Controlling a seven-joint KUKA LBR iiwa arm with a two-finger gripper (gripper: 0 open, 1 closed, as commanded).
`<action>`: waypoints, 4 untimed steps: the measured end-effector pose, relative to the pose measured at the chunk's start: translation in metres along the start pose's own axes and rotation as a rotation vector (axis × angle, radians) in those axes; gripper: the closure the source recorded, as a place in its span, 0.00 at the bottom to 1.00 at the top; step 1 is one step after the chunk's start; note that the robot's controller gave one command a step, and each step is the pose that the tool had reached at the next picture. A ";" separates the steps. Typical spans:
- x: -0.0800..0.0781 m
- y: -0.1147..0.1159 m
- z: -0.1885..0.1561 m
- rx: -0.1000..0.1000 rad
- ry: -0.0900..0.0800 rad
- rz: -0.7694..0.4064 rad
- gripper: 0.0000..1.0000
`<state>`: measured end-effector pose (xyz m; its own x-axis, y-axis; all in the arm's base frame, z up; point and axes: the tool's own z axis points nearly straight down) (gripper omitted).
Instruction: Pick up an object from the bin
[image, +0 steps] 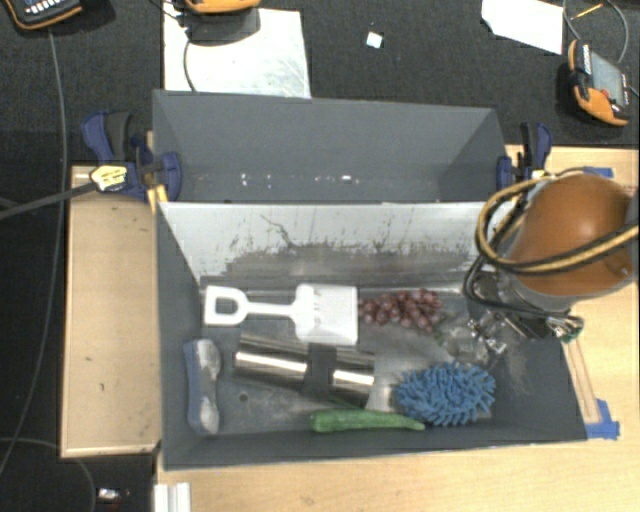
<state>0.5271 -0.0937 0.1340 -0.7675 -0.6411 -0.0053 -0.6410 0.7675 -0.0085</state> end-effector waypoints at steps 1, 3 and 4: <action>0.009 0.010 0.040 -0.005 0.002 -0.035 1.00; 0.008 0.020 0.061 -0.004 -0.003 -0.507 1.00; 0.008 0.020 0.061 -0.004 -0.003 -0.505 1.00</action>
Offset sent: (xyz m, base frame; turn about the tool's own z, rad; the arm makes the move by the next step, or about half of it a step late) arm -0.0203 0.0092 -0.0640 -0.5127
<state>0.5091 -0.0836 0.0723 -0.3620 -0.9322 -0.0046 -0.9322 0.3620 -0.0067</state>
